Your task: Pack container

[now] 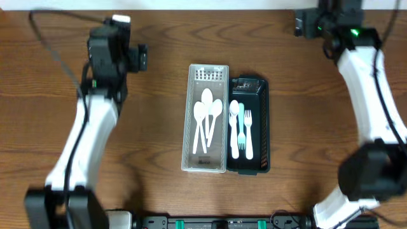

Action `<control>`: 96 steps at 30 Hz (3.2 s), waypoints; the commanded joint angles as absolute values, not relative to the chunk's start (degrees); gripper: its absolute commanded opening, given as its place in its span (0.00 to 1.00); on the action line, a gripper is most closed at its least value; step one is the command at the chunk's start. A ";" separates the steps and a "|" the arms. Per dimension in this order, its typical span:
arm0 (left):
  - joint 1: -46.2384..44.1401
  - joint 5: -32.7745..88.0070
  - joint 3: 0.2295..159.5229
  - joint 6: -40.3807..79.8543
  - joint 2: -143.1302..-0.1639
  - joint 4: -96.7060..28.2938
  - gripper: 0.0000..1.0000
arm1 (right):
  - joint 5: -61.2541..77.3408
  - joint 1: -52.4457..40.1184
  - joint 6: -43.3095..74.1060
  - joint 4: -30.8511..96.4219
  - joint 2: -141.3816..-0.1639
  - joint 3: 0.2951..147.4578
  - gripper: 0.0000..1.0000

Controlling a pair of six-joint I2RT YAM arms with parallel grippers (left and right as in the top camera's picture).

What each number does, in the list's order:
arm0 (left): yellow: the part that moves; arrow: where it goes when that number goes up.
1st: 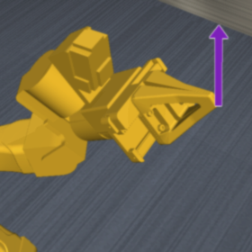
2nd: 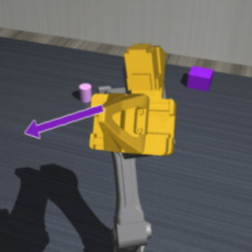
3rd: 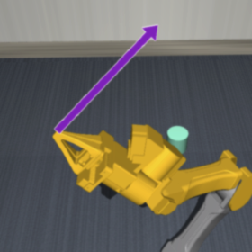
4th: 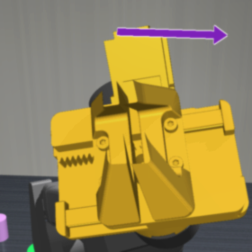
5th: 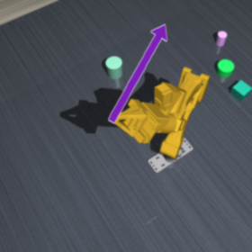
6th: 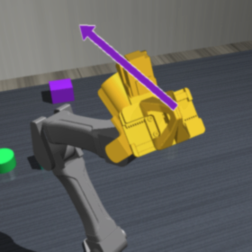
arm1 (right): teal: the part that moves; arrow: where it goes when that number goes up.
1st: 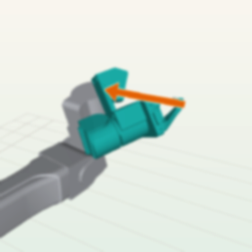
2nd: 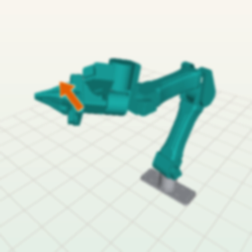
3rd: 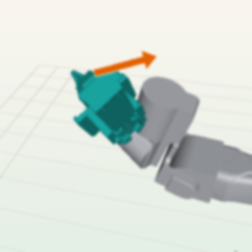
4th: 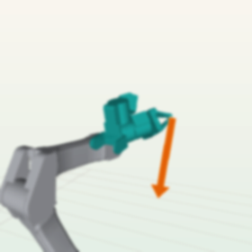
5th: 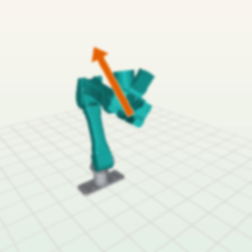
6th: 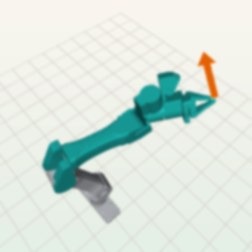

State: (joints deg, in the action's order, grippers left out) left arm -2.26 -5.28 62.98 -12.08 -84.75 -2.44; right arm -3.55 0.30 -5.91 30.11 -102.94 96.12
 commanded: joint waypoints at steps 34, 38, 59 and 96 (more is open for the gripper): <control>-2.00 -4.95 18.52 2.04 -20.53 -1.54 0.98 | -4.95 5.93 -8.86 9.76 -28.03 16.60 0.99; -2.00 -4.95 18.52 2.04 -20.69 -1.93 0.98 | -4.95 5.93 -8.86 13.15 -28.08 16.60 0.99; -2.00 -4.95 18.52 2.04 -20.86 -28.16 0.98 | -4.93 5.98 -8.86 37.43 -27.97 16.60 0.99; -2.00 -4.95 18.52 2.04 -20.86 -36.95 0.98 | 0.45 2.17 -5.37 4.23 -2.81 0.32 0.99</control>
State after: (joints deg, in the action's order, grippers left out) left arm -2.24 -4.89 18.28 1.56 -20.88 -36.40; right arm 0.27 2.66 -6.83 3.95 -3.25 0.38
